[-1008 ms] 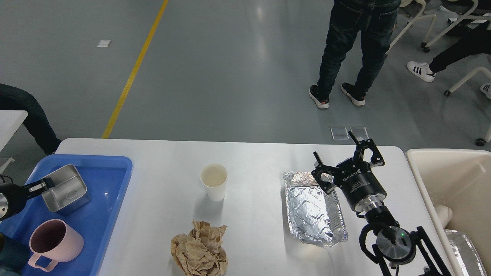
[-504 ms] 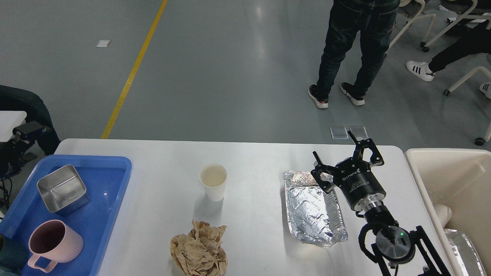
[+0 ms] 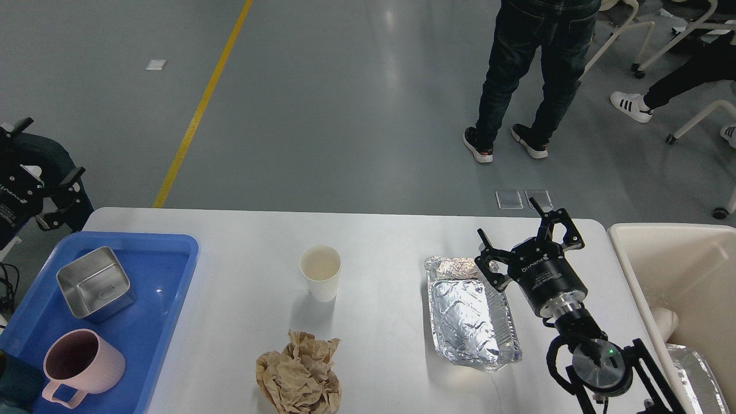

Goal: Tidy desktop
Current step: 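Withdraw the right gripper and bring it down near the foil tray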

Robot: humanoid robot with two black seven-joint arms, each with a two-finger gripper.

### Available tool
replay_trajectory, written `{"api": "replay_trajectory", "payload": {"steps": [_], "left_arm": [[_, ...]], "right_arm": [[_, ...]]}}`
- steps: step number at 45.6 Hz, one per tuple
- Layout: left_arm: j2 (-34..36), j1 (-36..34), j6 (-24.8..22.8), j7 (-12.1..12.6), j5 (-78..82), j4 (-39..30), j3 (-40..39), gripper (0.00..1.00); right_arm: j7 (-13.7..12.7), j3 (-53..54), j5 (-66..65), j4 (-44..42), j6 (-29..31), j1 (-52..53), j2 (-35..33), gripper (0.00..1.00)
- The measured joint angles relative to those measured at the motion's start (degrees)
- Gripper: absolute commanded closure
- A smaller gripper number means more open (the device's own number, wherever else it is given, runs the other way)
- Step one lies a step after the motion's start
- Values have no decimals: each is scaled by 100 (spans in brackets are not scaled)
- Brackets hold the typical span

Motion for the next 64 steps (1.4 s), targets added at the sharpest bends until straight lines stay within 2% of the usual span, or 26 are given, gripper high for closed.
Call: {"api": "replay_trajectory", "payload": {"steps": [5, 8, 22, 33, 38, 41, 45, 50, 57, 64], "left_arm": [[-559, 783, 176, -5, 0, -779, -787, 3], [-1037, 1130, 185, -13, 1, -1047, -1221, 3], [-2296, 1607, 155, 6, 12, -1235, -1513, 3], [-2408, 1663, 155, 18, 21, -1246, -1457, 3], [-2403, 1669, 156, 11, 22, -1221, -1429, 3], [-2382, 1684, 156, 9, 23, -1202, -1419, 3], [-2354, 1710, 155, 30, 23, -1178, -1416, 3], [-2346, 1711, 147, 52, 23, -1171, -1408, 3], [-2363, 1655, 146, 68, 23, -1138, -1401, 3], [-2382, 1631, 154, 73, 26, -1118, -1390, 3]], "right_arm": [[-1, -32, -152, -12, 13, 3, -214, 0], [-27, -59, -251, -13, 61, 17, -565, 0], [-53, -561, -295, -22, 462, 87, -2083, 0], [-8, -858, -524, -27, 540, 275, -3306, 0], [-56, -883, -1127, 6, 586, 302, -4245, 0], [-87, -939, -1403, 14, 879, 294, -4924, 0], [-88, -940, -1505, 14, 1374, 300, -5436, 0], [-67, -844, -1588, 72, 1485, 378, -5715, 0], [-31, -821, -1852, 195, 1767, 399, -6653, 0], [-27, -958, -2724, 432, 2129, 353, -7367, 0]]}}
